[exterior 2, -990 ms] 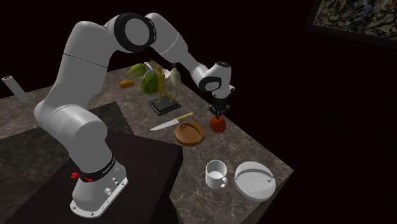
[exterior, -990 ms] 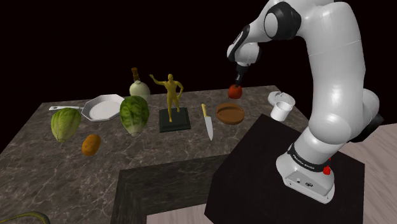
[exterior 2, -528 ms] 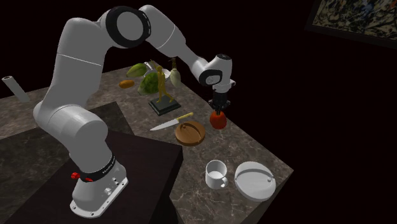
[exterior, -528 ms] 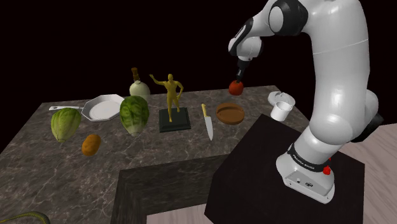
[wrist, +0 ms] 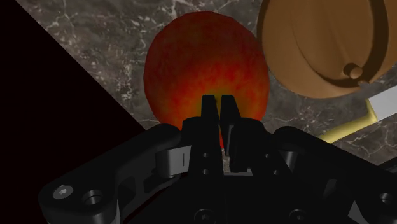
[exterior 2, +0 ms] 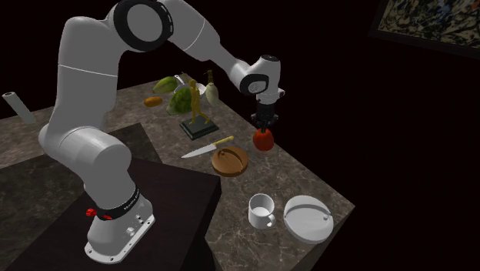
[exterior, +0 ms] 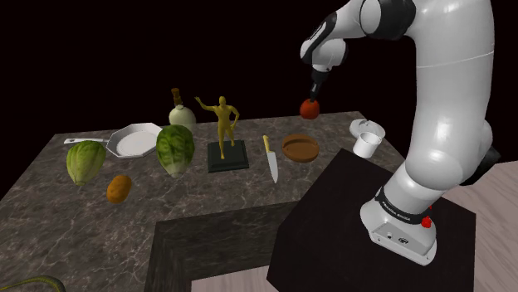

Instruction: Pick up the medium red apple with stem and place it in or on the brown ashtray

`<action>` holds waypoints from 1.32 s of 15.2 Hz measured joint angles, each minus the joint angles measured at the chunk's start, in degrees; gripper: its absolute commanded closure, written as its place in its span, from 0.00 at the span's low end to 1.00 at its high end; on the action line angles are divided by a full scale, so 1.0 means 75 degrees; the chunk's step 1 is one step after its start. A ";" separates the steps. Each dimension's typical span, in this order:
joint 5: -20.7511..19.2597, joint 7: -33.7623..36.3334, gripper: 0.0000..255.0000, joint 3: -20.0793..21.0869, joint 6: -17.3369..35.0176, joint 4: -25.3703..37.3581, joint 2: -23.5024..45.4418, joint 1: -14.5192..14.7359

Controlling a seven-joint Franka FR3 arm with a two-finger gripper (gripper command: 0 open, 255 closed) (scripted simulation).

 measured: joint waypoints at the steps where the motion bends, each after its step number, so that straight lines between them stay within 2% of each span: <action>1: -0.0071 0.0081 1.00 -0.0046 0.0051 -0.0217 -0.0184 0.0124; 6: -0.0750 0.0835 1.00 -0.0392 0.0364 -0.1727 -0.1561 0.1016; 11: -0.1863 0.1997 1.00 -0.0676 0.0452 -0.3050 -0.3085 0.1786; 14: -0.2577 0.2823 1.00 -0.0634 0.0491 -0.3763 -0.3935 0.2070; 16: -0.2646 0.2924 1.00 -0.0608 0.0656 -0.3990 -0.4013 0.2099; 20: -0.2359 0.2739 1.00 -0.0579 0.1039 -0.4118 -0.3704 0.2114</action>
